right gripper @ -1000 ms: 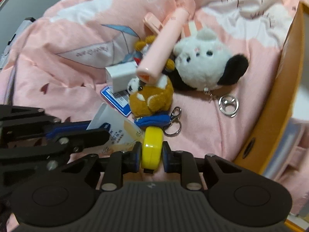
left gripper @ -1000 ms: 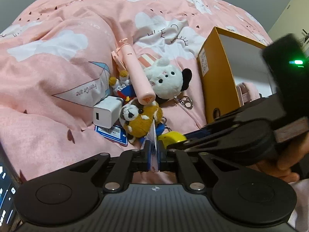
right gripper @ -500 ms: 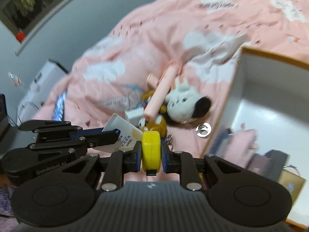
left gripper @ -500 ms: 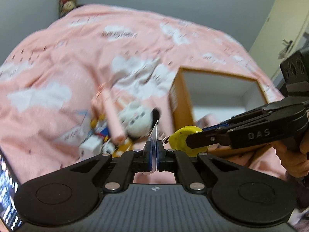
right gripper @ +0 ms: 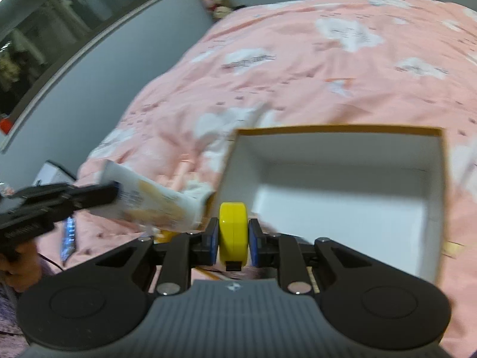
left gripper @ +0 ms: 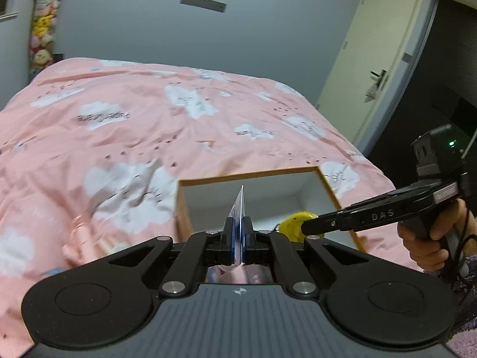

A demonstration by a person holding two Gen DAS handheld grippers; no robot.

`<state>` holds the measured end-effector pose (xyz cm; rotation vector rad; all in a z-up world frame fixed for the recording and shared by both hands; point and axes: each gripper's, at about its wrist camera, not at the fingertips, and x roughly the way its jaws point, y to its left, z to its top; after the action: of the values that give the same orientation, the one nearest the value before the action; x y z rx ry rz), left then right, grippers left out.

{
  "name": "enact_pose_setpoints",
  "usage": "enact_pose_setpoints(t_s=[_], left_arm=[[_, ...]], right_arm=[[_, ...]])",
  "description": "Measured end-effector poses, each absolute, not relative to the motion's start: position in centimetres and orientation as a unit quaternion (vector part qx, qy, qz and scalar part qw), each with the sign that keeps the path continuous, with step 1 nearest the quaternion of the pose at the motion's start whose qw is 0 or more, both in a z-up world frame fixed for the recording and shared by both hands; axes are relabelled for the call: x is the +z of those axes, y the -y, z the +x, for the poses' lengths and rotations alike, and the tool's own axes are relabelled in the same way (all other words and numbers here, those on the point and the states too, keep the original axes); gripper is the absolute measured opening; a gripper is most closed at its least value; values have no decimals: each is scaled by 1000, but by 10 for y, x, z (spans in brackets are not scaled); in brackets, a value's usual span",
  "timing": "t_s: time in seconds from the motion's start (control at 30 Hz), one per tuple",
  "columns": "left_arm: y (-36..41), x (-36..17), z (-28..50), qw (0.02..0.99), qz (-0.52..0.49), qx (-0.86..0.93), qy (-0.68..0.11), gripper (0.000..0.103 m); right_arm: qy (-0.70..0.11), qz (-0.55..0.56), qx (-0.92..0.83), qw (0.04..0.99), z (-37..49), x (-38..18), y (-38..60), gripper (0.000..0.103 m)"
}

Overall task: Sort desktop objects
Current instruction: 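Carry the yellow keychain and Vaseline tube with both grippers over the box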

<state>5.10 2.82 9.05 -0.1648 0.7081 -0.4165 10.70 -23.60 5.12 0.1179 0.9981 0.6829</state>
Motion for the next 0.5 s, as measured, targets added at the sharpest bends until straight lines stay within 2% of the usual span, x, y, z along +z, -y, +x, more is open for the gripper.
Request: enact_pose_setpoints(t_s=[0.5], left_arm=[[34, 65, 89, 884, -66, -253, -388, 4]], right_arm=[[-568, 115, 293, 760, 146, -27, 284, 22]])
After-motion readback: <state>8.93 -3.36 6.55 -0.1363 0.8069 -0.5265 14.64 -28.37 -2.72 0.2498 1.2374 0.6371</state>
